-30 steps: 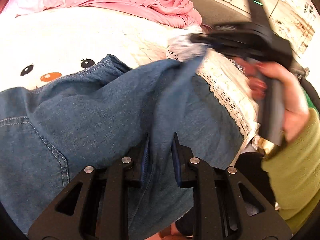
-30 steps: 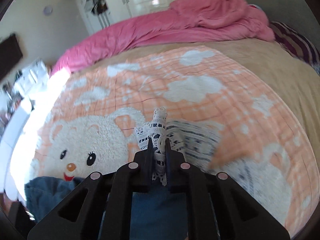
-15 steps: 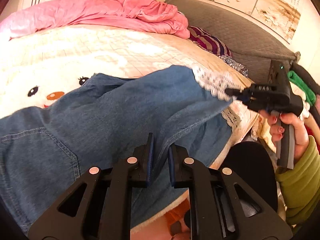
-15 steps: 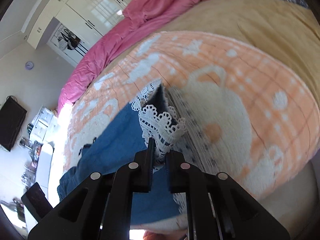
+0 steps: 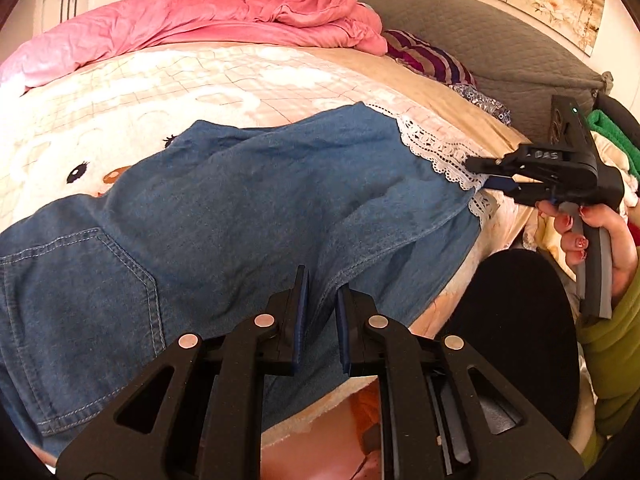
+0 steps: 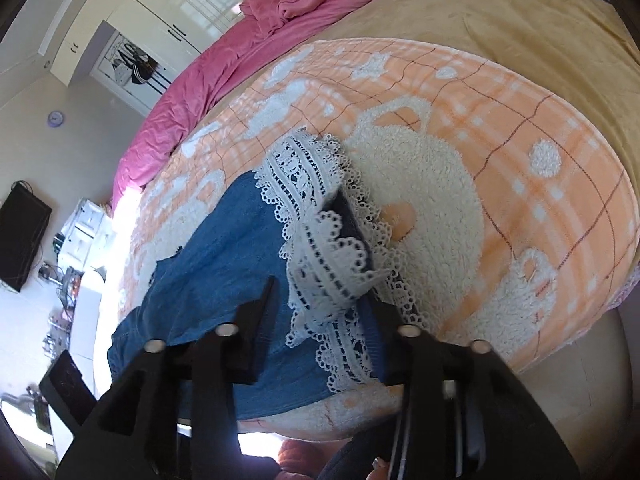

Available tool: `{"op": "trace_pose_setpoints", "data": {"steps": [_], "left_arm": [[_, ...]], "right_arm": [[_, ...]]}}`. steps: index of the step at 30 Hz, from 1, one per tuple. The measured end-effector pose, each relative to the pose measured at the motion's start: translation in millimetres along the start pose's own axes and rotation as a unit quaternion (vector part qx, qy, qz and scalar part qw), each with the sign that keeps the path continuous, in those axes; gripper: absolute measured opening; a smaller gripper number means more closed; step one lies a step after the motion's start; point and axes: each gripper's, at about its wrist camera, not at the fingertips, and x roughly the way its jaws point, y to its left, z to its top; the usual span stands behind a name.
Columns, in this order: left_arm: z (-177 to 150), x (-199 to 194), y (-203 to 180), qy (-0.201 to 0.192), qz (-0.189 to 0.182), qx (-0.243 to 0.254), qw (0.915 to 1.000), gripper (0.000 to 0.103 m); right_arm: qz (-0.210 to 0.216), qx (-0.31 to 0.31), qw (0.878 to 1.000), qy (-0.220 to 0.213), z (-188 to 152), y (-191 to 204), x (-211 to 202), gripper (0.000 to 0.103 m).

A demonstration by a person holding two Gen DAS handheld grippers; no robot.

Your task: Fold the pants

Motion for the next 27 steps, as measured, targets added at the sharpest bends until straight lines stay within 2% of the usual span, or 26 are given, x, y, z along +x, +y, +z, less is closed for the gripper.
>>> {"op": "trace_pose_setpoints", "data": {"steps": [6, 13, 17, 27], "left_arm": [[-5, -9, -3, -0.001, 0.008, 0.005, 1.0000, 0.004], [-8, -12, 0, 0.011, 0.004, 0.004, 0.9999, 0.004], [-9, -12, 1, 0.017, 0.004, 0.005, 0.9998, 0.004], [-10, -4, -6, 0.013, -0.005, 0.019, 0.9997, 0.005]], "right_arm": [[-0.005, -0.024, 1.000, 0.005, -7, -2, -6, 0.011], [0.000, -0.016, 1.000, 0.019, -13, -15, -9, 0.011], [-0.012, -0.034, 0.999, 0.026, -13, -10, -7, 0.011], [-0.017, -0.029, 0.999, 0.021, -12, -8, -12, 0.018]]}}
